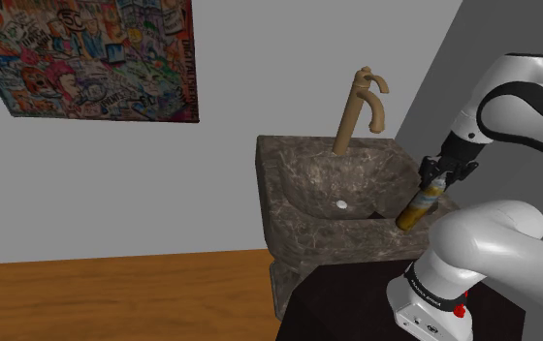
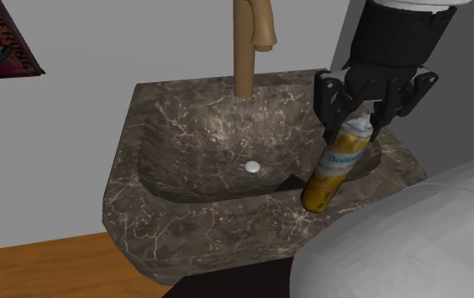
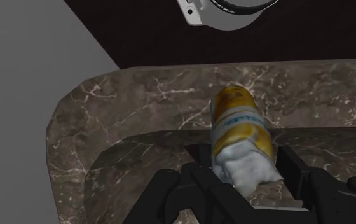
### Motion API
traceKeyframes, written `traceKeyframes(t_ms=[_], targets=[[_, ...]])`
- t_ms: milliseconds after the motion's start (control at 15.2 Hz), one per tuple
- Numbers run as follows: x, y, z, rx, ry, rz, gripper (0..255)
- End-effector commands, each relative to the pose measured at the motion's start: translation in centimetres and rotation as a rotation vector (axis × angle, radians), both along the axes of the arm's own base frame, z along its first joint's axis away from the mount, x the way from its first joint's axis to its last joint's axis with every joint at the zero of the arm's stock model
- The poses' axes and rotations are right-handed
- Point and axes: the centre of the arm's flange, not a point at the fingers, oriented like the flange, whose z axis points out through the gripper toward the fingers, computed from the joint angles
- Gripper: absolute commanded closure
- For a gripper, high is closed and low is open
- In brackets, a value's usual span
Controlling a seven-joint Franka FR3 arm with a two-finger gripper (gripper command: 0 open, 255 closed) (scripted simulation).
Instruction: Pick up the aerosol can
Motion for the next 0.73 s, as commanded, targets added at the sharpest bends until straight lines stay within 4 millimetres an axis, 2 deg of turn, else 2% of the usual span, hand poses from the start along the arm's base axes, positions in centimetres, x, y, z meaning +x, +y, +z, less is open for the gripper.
traceKeyframes(t_ms=[0, 594, 660], targets=[[0.1, -0.1, 1.2, 0.000, 0.000, 0.000, 255], [0.1, -0.1, 5.9, 0.000, 0.000, 0.000, 255], [0.1, -0.1, 6.0, 0.000, 0.000, 0.000, 255]])
